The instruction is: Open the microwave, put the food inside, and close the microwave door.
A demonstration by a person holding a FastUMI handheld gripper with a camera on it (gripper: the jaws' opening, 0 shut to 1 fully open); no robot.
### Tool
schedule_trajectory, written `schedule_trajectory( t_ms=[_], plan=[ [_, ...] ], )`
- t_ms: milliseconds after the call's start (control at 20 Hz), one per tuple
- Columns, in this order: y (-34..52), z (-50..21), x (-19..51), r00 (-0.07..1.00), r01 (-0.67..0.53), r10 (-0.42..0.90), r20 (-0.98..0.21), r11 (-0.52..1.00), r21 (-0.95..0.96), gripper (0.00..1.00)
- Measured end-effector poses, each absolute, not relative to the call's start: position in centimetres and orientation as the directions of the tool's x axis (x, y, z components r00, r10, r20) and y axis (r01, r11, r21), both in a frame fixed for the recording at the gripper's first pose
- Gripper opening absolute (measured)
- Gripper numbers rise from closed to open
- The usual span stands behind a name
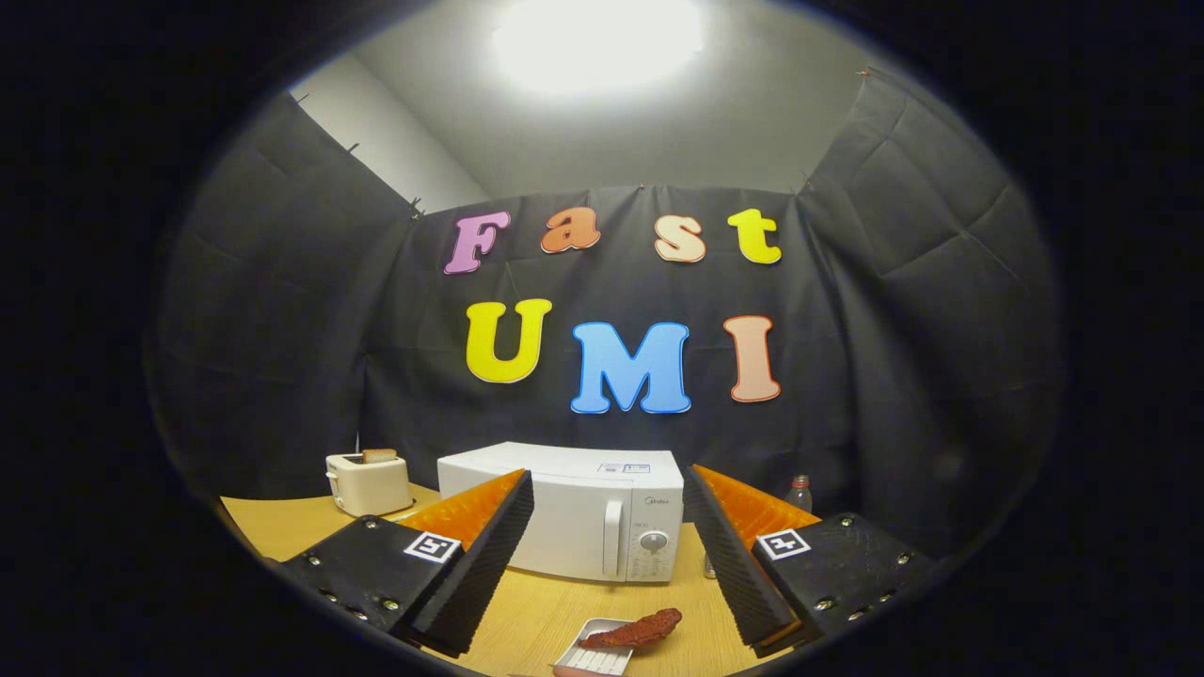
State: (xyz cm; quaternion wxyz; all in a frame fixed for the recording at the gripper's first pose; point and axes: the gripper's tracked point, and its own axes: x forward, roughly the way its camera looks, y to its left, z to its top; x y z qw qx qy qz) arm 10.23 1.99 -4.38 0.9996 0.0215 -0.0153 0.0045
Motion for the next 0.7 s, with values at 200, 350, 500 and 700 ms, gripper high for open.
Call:
schedule_trajectory(
  t_ms=[200, 350, 500, 700],
  plan=[
    [2.4, -6.0, 13.4, 1.0, -0.001, 0.001, 0.008, 0.999, 0.038, 0.99],
    [2.4, -8.2, 15.9, 1.0, 0.016, -0.016, -0.007, 0.999, 0.039, 0.99],
    [2.1, -10.5, 18.5, 0.999, 0.037, -0.036, -0.035, 0.998, 0.051, 0.99],
    [1.7, -13.9, 21.9, 0.995, 0.056, -0.049, -0.085, 0.995, 0.083, 0.99]
  ],
)
